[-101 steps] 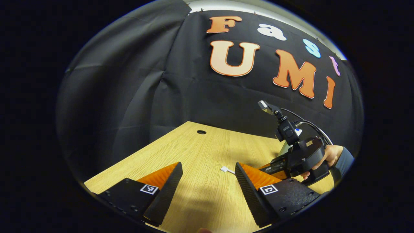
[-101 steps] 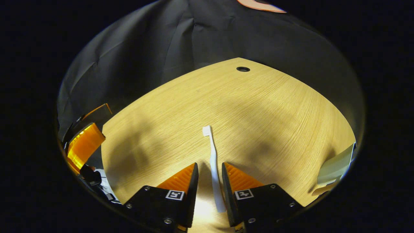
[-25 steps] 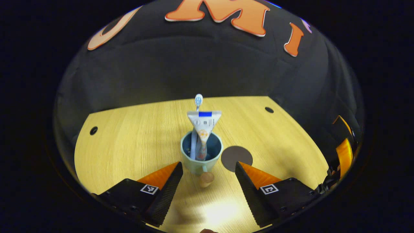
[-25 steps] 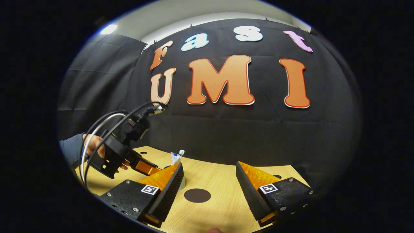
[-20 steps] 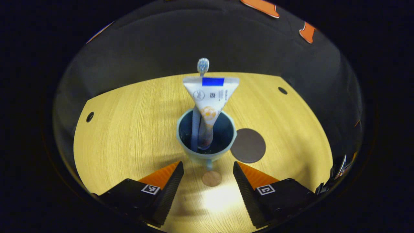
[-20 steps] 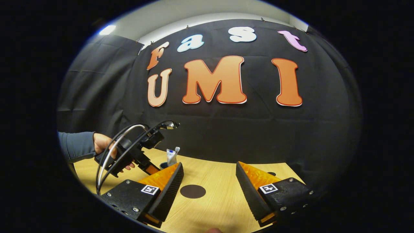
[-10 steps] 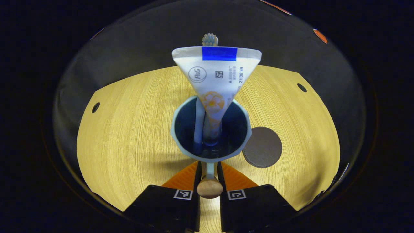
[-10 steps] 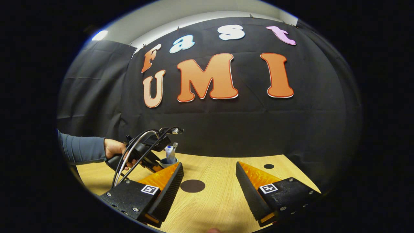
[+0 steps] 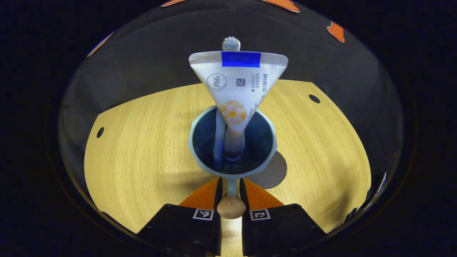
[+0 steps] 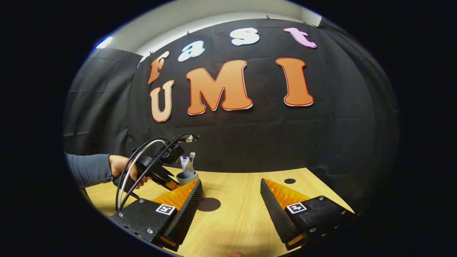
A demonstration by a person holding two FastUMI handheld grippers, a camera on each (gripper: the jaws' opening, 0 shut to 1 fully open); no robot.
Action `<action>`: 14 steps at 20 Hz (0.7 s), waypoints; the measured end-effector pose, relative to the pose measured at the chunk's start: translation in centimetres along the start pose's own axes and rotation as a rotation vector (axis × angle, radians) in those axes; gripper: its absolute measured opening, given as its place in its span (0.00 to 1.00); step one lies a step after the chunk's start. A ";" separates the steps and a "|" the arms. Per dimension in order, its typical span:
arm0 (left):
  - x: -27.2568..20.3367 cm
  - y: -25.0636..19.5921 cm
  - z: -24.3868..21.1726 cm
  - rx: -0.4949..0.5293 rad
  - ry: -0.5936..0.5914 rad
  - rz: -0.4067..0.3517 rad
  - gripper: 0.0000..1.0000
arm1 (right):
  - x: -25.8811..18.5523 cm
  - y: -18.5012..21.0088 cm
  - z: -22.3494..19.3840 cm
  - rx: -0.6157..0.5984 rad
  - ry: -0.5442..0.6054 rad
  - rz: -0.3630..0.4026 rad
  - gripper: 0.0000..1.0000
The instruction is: Put the toothbrush and toothpaste on the desktop into the cup, then pick up the cup and place it on the coaster on the desktop.
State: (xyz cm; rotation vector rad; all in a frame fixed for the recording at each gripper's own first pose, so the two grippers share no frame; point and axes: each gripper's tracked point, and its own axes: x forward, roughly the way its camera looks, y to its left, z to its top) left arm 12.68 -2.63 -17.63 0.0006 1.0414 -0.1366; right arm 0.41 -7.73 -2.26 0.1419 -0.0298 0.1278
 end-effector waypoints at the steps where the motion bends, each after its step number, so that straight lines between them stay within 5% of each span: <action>1: -0.1 0.0 0.0 0.011 0.001 -0.010 0.23 | -0.2 -0.1 -0.1 -0.003 0.002 -0.003 0.97; 11: 0.0 0.1 0.3 0.055 0.058 -0.039 0.23 | -1.5 -1.5 -1.5 0.010 0.050 -0.044 1.00; 14: -0.7 0.1 0.5 0.078 0.025 -0.071 0.33 | -1.5 -1.6 -2.1 0.020 0.071 -0.052 0.96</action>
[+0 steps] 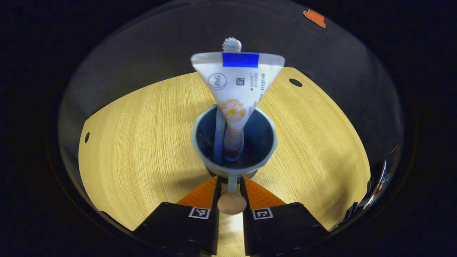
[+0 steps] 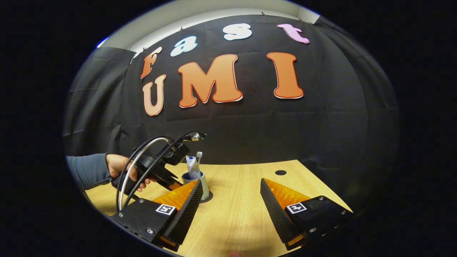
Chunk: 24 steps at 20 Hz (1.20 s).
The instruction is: Put the toothbrush and toothpaste on the desktop into the cup, then pick up the cup and place it on the coaster on the desktop.
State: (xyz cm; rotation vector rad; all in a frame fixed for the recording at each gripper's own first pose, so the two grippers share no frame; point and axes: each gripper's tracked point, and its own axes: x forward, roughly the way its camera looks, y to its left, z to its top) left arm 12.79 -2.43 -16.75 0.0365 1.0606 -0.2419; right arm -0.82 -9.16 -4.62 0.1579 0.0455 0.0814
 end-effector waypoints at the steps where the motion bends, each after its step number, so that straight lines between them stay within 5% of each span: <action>1: -0.7 0.3 0.3 0.017 -0.023 -0.004 0.48 | 0.0 0.1 -0.2 0.001 0.005 -0.003 0.96; 3: -1.9 1.2 1.0 0.054 -0.074 0.013 0.87 | 0.3 0.2 -0.2 0.000 0.008 -0.015 0.96; 5: -3.4 1.0 1.7 0.081 -0.150 0.032 0.96 | 0.3 0.5 0.1 0.002 -0.003 -0.028 0.97; 12: -8.8 3.2 4.3 0.101 -0.491 0.105 0.98 | 1.4 2.9 2.1 0.000 -0.079 -0.071 0.97; 18: -17.5 7.1 4.7 0.061 -0.826 0.216 0.98 | 2.1 7.8 4.2 -0.035 -0.189 -0.015 0.97; 24: -23.5 12.4 2.0 -0.011 -0.991 0.306 0.98 | 2.9 10.8 4.4 -0.092 -0.227 -0.015 0.97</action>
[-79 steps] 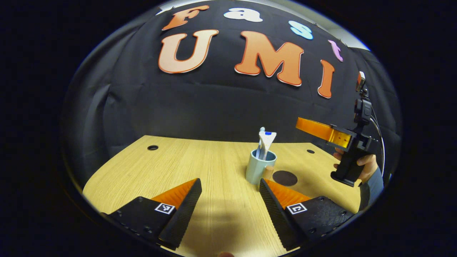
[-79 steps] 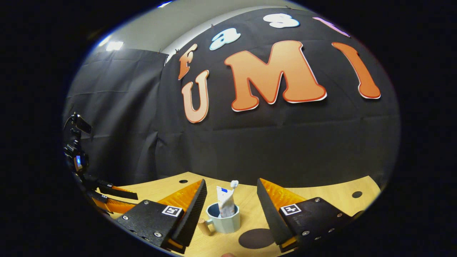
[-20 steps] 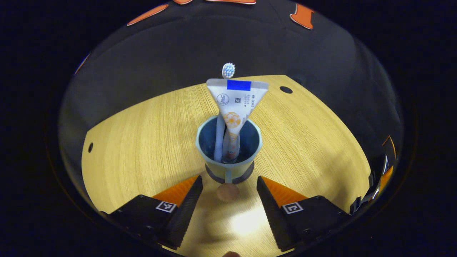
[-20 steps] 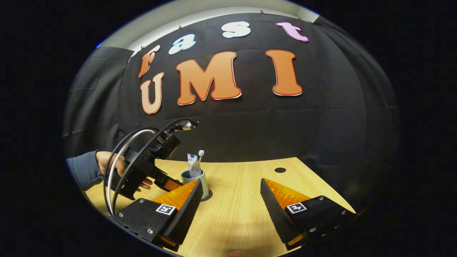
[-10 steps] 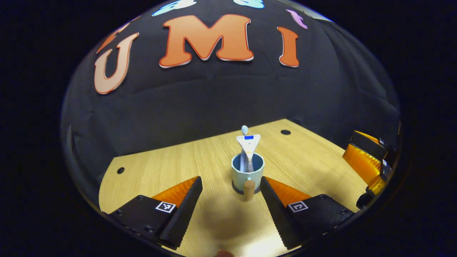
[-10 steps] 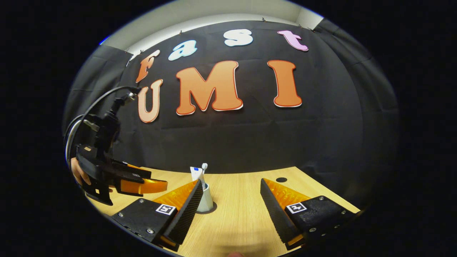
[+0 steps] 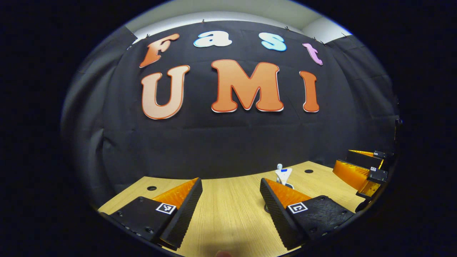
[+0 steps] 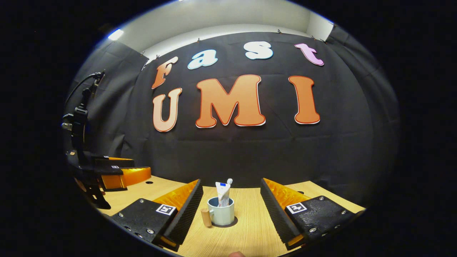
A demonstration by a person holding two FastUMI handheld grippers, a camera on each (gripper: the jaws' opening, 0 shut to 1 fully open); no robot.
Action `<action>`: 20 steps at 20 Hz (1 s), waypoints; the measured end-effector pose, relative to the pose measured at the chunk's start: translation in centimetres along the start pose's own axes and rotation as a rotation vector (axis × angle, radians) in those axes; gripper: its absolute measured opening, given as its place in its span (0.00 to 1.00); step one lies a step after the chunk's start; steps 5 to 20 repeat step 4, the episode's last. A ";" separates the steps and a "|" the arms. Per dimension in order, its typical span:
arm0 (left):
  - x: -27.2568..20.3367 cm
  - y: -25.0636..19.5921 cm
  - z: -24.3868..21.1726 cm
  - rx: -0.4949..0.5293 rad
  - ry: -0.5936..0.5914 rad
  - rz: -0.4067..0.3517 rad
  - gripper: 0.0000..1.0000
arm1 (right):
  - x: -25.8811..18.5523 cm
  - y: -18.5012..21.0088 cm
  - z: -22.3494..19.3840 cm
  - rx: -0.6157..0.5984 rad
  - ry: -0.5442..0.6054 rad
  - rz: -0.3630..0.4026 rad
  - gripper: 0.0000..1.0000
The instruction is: Put the toothbrush and toothpaste on the desktop into the cup, then pick up the cup and place it on the coaster on the desktop.
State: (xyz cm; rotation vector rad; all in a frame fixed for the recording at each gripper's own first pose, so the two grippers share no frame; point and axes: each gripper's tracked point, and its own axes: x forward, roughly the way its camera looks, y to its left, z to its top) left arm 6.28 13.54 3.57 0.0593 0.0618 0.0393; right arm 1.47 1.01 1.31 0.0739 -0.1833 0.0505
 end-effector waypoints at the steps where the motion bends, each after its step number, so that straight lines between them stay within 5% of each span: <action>1: -0.2 0.5 -0.1 -0.004 -0.015 0.013 0.98 | -0.1 0.6 0.1 -0.020 -0.008 0.005 0.97; 20: -1.0 1.8 0.3 -0.021 -0.057 0.039 0.97 | 0.0 2.3 0.6 -0.051 -0.024 0.028 0.96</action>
